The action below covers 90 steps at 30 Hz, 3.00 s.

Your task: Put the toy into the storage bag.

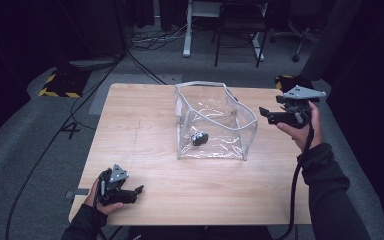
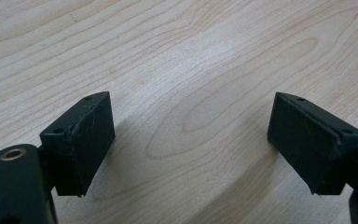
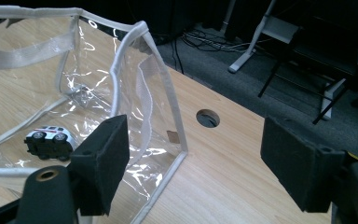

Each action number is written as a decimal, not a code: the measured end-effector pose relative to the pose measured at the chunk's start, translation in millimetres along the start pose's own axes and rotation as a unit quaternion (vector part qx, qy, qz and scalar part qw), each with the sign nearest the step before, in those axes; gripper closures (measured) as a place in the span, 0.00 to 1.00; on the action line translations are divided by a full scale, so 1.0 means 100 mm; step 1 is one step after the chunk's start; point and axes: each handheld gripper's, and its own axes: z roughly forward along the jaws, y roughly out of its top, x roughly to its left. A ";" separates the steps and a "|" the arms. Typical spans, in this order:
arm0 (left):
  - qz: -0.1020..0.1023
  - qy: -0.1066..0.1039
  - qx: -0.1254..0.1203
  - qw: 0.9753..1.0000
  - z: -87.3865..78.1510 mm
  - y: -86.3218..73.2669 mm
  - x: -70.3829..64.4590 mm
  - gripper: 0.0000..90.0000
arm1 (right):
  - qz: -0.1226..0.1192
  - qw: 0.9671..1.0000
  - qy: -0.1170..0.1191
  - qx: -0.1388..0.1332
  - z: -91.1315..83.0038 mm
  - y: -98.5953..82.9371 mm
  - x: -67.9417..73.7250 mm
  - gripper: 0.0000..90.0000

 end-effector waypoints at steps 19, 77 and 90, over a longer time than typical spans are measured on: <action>0.000 0.000 0.000 1.000 0.00 0.00 0.00 0.17 | 0.010 1.000 -0.002 0.019 0.06 -0.23 -0.04 0.27; 0.002 0.003 0.000 1.000 0.00 0.00 0.00 0.17 | -0.042 0.996 0.039 0.069 -0.03 -1.03 0.31 0.26; -0.001 0.004 0.000 1.000 0.00 0.00 0.00 0.17 | -0.051 0.994 0.049 0.085 -0.01 -1.23 0.42 0.26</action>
